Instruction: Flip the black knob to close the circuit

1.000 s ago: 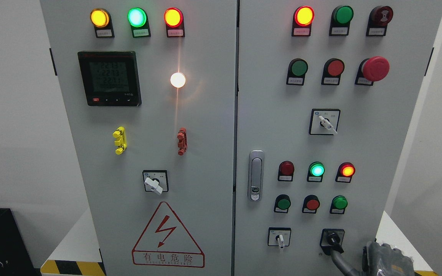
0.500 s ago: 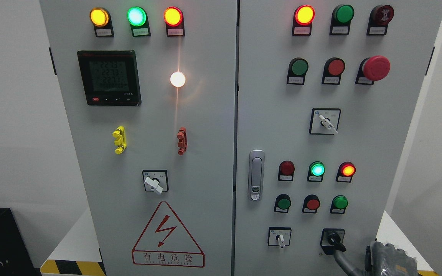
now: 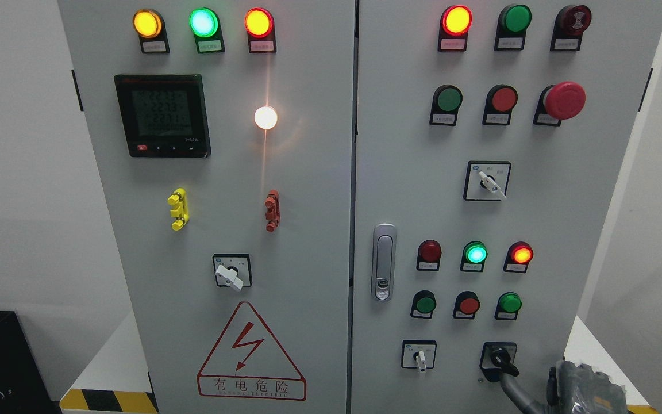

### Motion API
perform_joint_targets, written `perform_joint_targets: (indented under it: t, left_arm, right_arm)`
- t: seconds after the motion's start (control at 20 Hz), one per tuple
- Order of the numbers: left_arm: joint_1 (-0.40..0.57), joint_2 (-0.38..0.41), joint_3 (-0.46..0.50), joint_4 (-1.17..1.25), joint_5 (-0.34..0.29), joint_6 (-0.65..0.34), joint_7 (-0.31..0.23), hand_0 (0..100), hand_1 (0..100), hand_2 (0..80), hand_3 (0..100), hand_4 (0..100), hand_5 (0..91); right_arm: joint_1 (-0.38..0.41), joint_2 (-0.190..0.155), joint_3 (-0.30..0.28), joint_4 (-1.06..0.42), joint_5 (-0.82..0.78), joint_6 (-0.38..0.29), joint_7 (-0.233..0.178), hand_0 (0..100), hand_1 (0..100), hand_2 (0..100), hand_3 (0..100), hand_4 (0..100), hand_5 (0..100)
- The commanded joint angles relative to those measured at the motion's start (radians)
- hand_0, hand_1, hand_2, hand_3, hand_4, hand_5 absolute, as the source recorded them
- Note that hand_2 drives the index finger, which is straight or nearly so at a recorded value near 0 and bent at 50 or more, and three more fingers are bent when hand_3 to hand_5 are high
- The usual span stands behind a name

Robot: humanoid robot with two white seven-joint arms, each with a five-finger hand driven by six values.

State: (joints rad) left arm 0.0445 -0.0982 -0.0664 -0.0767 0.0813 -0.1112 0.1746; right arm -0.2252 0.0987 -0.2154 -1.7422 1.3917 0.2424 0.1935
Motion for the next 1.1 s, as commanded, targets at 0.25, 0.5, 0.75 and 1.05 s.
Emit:
perform_joint_targets:
  t: [0.25, 0.5, 0.75, 1.05]
  left_arm:
    - [0.000, 0.000, 0.000, 0.000, 0.000, -0.001, 0.000, 12, 56, 0.0, 0, 0, 0.0]
    - [0.000, 0.000, 0.000, 0.000, 0.000, -0.001, 0.000, 12, 56, 0.0, 0, 0, 0.0]
    - [0.000, 0.000, -0.001, 0.000, 0.000, -0.001, 0.002, 12, 56, 0.0, 0, 0, 0.0]
    - [0.000, 0.000, -0.001, 0.000, 0.000, -0.001, 0.000, 12, 56, 0.0, 0, 0, 0.0]
  right_arm:
    - [0.015, 0.019, 0.042, 0.003, 0.000, -0.022, -0.017, 0, 0, 96, 100, 100, 100]
    - [0.024, 0.024, 0.073, 0.004, 0.000, -0.037, -0.020, 0, 0, 96, 100, 100, 100]
    - [0.036, 0.033, 0.083, -0.005, 0.000, -0.049, -0.037, 0, 0, 94, 100, 100, 100]
    - [0.056, 0.035, 0.087, -0.065, -0.002, -0.049, -0.039, 0, 0, 91, 100, 100, 100]
